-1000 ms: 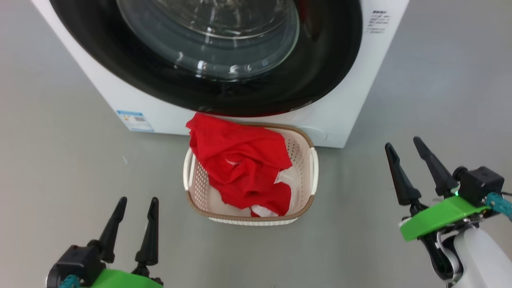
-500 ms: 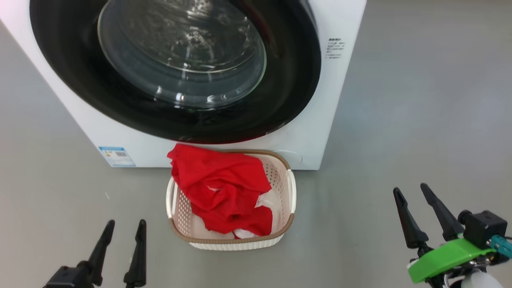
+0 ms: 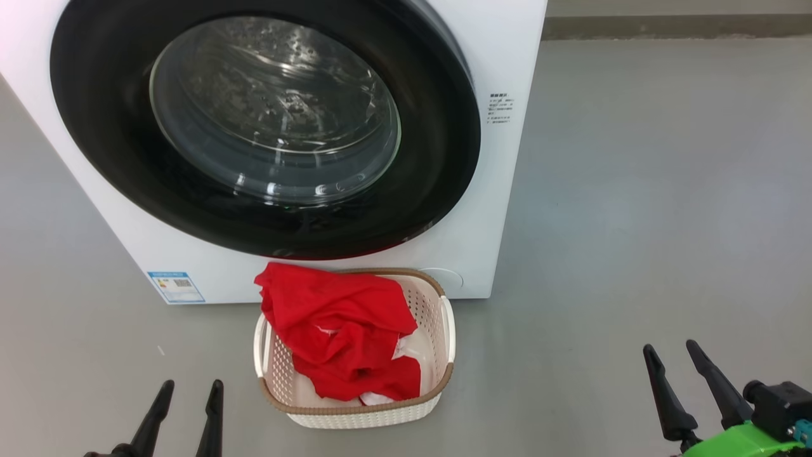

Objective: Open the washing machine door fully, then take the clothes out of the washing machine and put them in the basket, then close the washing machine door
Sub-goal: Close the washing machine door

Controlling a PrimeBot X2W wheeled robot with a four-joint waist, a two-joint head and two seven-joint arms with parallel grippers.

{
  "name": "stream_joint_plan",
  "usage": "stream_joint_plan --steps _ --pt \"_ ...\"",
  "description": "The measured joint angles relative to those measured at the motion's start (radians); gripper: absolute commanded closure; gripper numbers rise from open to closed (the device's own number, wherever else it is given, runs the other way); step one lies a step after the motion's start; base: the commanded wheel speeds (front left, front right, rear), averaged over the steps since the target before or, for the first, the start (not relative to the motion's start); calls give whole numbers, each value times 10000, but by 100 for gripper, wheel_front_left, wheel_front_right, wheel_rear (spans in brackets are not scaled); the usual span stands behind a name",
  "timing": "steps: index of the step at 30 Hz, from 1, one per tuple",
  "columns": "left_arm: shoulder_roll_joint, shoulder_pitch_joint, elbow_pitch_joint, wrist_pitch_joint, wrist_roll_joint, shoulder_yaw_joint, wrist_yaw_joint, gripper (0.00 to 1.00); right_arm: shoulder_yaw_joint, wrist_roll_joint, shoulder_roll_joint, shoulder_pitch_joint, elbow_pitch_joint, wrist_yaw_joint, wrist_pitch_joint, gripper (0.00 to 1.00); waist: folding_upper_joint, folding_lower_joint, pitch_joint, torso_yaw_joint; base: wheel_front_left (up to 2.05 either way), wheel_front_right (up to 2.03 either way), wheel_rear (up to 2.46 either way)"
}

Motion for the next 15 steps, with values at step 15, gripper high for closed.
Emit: stream_joint_plan --steps 15 --pt "90 366 -2 0 -48 58 0 0 -437 -69 -10 662 -192 -2 0 0 0 0 -371 -164 0 0 0"
